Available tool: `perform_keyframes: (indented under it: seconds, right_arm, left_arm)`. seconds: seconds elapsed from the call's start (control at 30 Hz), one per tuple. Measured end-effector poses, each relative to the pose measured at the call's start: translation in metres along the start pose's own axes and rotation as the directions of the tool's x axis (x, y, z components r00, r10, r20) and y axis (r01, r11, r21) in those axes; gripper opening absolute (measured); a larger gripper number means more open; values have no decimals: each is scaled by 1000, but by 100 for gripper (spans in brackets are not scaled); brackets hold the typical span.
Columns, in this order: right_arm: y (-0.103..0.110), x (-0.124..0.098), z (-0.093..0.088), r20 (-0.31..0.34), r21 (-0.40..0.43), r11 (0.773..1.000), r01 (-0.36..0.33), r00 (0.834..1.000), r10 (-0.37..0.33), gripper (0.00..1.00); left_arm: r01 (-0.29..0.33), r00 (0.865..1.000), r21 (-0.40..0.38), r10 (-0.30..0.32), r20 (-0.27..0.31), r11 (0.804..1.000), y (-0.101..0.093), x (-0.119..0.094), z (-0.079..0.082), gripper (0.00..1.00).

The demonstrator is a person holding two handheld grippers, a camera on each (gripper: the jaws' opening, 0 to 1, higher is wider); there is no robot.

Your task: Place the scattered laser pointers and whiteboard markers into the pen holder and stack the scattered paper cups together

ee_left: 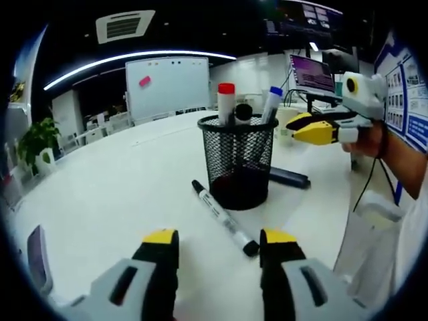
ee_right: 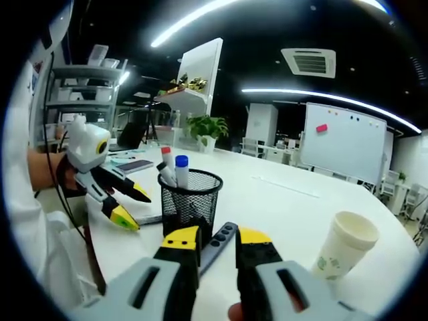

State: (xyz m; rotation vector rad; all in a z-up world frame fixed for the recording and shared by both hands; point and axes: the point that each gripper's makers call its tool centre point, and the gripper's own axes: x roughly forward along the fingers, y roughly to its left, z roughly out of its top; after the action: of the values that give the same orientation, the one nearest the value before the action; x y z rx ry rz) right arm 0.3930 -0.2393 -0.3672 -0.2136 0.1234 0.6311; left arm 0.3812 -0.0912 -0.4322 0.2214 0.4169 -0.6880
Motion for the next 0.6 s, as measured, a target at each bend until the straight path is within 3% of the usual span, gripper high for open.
perform_keyframes:
  seconds: [0.43, 0.6]
  right_arm:
    - [-3, -1, -1, -2, 2, 1000, 7, 1000, -7, 21]
    - [-7, -1, 1, 8, 13, 1000, 23, 1000, -23, 20]
  left_arm:
    - [-10, 1000, -11, 10, -20, 1000, 2, 2, -4, 41]
    - [-14, 1000, -22, 13, -20, 1000, 3, 3, -5, 35]
